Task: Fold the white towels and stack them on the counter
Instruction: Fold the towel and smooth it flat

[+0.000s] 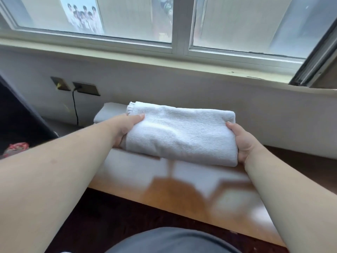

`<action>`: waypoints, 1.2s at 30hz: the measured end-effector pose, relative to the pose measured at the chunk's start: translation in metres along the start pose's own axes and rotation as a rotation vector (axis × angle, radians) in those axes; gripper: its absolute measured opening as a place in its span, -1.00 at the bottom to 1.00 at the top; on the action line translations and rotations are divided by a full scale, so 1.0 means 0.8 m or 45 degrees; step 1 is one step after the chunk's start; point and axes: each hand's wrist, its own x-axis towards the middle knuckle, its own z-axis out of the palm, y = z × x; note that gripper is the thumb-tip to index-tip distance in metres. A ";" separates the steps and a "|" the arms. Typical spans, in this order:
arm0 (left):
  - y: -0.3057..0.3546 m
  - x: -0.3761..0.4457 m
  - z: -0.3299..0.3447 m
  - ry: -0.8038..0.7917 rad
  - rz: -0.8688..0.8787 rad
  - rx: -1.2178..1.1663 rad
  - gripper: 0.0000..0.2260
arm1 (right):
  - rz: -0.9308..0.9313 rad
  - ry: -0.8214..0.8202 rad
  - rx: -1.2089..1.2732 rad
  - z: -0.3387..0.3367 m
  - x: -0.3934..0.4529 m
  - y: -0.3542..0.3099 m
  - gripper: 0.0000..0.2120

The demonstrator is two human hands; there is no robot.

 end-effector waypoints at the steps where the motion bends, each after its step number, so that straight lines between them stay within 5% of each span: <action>1: 0.005 0.003 -0.013 -0.008 0.015 0.002 -0.85 | -0.007 -0.001 0.003 0.014 0.000 0.001 -0.64; 24: 0.110 0.126 -0.143 0.441 0.302 0.379 -0.84 | 0.123 0.028 -0.125 0.201 0.117 -0.079 -0.63; 36: 0.140 0.267 -0.225 0.242 0.192 0.388 -0.89 | 0.096 0.220 0.025 0.292 0.203 -0.047 -0.66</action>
